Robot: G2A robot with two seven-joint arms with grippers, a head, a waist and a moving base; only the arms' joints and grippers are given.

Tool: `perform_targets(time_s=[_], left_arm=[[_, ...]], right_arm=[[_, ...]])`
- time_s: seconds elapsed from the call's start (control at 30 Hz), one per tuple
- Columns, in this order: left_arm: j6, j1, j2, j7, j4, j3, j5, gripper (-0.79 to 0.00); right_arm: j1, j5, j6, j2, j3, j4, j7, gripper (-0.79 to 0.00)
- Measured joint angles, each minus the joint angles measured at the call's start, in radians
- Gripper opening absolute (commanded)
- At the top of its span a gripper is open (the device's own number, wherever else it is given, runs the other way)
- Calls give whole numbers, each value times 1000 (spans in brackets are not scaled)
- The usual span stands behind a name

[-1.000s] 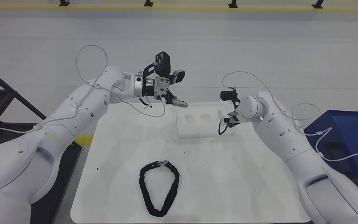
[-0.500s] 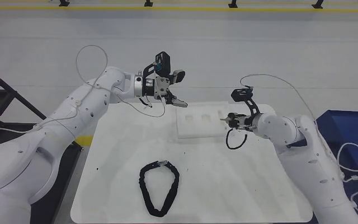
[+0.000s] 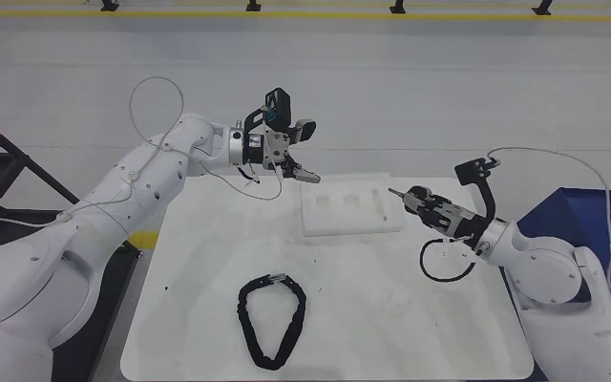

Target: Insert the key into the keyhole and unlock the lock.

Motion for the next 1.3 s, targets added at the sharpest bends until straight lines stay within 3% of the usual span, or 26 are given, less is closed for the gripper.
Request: perform_targets(time_s=[0.17, 0.63, 0.8, 1.07, 1.3], left_arm=[[0, 0, 0, 0, 0, 0, 0, 0], [0, 0, 0, 0, 0, 0, 0, 0], [3, 36, 6, -55, -14, -23, -23, 0], [0, 116, 49, -31, -25, -58, 20, 0], [0, 170, 93, 67, -81, -22, 129, 0]], right_arm=[[-29, 13, -70, 4, 32, -2, -24, -785], [-29, 13, -68, 4, 31, -2, -24, -785], [-29, 13, -68, 4, 31, -2, -24, -785], [-29, 13, -68, 4, 31, -2, -24, -785], [-29, 13, -68, 4, 31, -2, -24, -785]])
